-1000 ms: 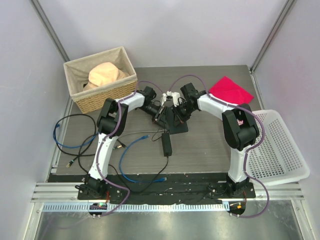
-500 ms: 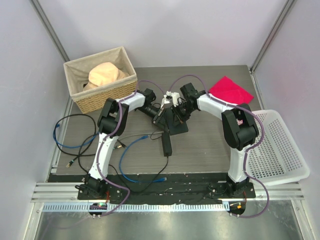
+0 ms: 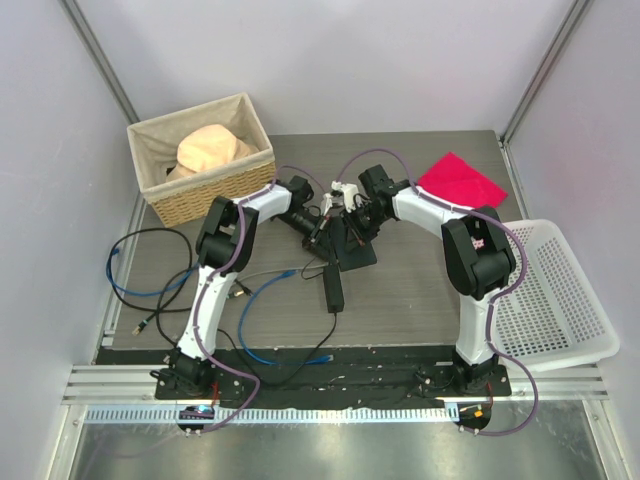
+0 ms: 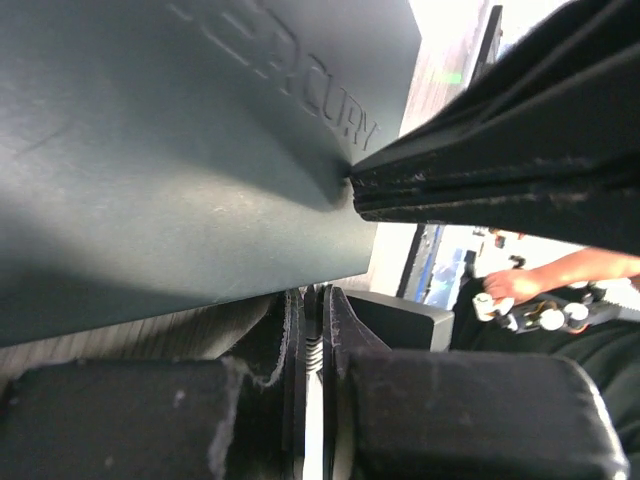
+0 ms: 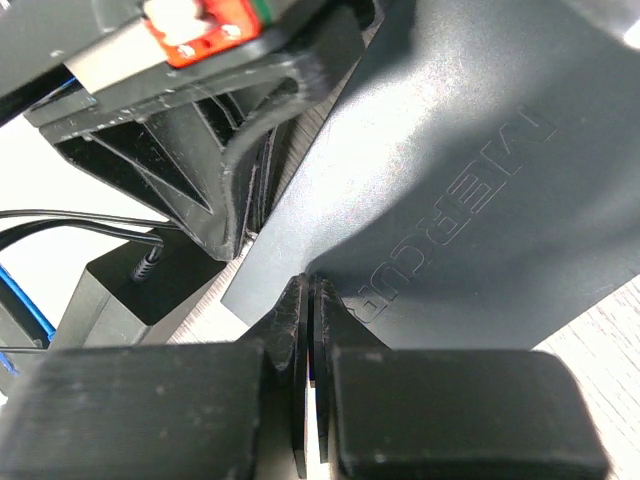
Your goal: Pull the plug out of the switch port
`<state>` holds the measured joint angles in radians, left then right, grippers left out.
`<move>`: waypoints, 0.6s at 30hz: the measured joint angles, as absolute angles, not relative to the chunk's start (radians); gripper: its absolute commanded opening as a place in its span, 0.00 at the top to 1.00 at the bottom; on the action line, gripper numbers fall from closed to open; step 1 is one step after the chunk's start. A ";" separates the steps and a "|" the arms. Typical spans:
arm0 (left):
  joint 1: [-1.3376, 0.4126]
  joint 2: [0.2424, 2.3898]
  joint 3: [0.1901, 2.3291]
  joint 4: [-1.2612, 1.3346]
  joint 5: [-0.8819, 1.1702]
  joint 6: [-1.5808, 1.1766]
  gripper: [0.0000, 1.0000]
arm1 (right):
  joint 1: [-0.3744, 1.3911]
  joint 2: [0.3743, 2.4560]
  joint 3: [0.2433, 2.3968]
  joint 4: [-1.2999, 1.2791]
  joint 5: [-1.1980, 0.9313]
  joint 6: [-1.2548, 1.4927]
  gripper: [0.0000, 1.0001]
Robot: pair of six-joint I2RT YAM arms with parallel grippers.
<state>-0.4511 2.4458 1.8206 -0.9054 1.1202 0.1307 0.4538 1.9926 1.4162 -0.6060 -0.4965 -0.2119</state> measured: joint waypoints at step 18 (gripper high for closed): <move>-0.429 2.539 2.028 -1.111 1.037 0.059 1.00 | 0.456 1.975 1.391 -0.546 -0.431 -0.112 0.99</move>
